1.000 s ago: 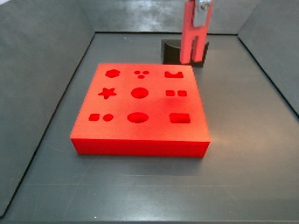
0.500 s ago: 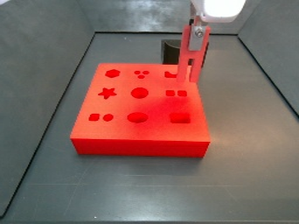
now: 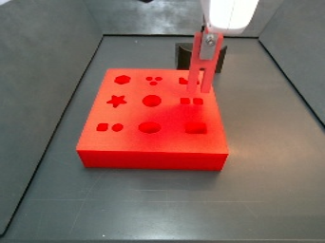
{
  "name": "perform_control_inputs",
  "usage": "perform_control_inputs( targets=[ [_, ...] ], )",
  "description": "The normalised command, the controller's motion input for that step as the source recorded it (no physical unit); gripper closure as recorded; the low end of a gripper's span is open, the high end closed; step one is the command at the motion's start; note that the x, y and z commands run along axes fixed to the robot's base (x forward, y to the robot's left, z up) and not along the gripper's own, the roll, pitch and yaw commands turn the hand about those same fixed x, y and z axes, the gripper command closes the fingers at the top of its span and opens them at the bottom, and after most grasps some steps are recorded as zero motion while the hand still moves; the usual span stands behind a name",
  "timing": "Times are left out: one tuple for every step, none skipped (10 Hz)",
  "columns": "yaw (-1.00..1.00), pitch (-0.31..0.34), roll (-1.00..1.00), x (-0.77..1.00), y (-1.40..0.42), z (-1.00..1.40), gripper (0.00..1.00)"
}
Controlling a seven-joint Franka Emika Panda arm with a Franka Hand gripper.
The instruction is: Insert the double-square object.
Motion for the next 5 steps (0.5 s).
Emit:
perform_control_inputs(
  targets=[
    [0.00, 0.000, 0.08, -0.18, -0.02, -0.08, 1.00],
    [0.00, 0.000, 0.08, -0.19, -0.06, -0.10, 1.00],
    [0.13, 0.000, 0.11, -0.02, -0.04, -0.17, 1.00],
    [0.23, 0.000, 0.13, 0.00, -0.01, -0.19, 1.00],
    [0.29, 0.000, 0.13, 0.07, 0.00, -0.14, 1.00]
  ],
)
